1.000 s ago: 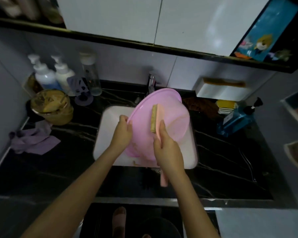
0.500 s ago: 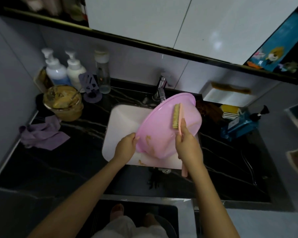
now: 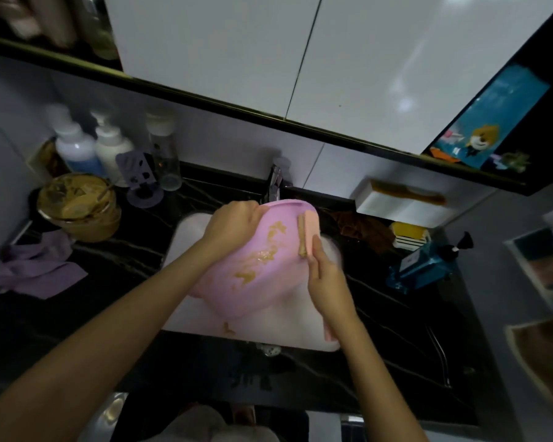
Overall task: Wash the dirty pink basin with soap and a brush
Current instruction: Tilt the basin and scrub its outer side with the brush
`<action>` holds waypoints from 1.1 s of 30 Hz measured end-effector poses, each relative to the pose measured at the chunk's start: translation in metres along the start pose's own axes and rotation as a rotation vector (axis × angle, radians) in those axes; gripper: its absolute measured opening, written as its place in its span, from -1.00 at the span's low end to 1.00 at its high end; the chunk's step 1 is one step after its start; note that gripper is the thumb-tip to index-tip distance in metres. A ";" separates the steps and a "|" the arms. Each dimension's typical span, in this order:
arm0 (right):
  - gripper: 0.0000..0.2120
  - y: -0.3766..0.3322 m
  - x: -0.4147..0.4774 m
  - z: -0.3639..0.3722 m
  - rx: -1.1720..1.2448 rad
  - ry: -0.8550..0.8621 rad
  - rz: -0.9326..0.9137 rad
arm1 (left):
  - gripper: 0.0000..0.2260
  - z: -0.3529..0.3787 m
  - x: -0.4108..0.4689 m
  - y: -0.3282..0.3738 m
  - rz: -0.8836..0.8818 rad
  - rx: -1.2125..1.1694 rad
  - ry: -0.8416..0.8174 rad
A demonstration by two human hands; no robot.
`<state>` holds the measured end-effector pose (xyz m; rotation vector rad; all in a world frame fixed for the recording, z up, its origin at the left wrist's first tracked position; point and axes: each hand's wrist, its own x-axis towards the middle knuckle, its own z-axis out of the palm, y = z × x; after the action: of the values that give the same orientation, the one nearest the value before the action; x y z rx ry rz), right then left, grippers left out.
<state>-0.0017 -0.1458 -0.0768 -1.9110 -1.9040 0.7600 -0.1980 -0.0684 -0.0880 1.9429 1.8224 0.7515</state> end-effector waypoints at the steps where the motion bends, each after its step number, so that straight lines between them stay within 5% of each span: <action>1: -0.53 0.003 -0.002 0.000 -0.064 -0.046 -0.079 | -0.63 0.000 0.006 -0.001 -0.017 0.001 0.002; 3: -0.53 0.012 -0.006 -0.014 -0.300 -0.174 -0.205 | -0.62 -0.004 0.011 -0.007 -0.029 -0.027 -0.021; 5: -0.55 0.027 0.015 -0.034 -0.414 -0.165 -0.114 | -0.62 -0.005 0.015 -0.008 -0.024 -0.041 -0.044; 8: -0.55 0.026 0.044 -0.030 -0.331 -0.022 0.007 | -0.62 0.004 0.023 0.002 -0.007 0.004 -0.066; 13: -0.54 0.019 0.007 -0.018 -0.320 -0.196 -0.266 | -0.61 -0.003 0.032 -0.015 -0.051 -0.008 -0.051; 18: -0.56 0.008 0.042 -0.025 -0.230 0.034 -0.003 | -0.61 0.006 0.033 0.000 -0.014 0.022 -0.077; 23: -0.53 -0.002 0.002 -0.022 -0.455 -0.152 -0.264 | -0.62 0.002 0.038 -0.006 -0.040 0.007 -0.085; 27: -0.56 0.005 0.045 -0.037 -0.370 0.003 -0.019 | -0.62 0.005 0.034 0.001 -0.018 0.017 -0.088; 31: -0.52 -0.006 0.014 -0.020 -0.403 -0.133 -0.238 | -0.58 0.005 0.033 0.000 -0.040 0.013 -0.085; 33: -0.52 0.017 0.007 -0.038 -0.445 -0.131 -0.170 | -0.58 0.004 0.033 -0.004 -0.042 0.008 -0.084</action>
<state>0.0340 -0.1345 -0.0571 -1.9395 -2.4447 0.4448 -0.1982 -0.0354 -0.0890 1.9053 1.8134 0.6399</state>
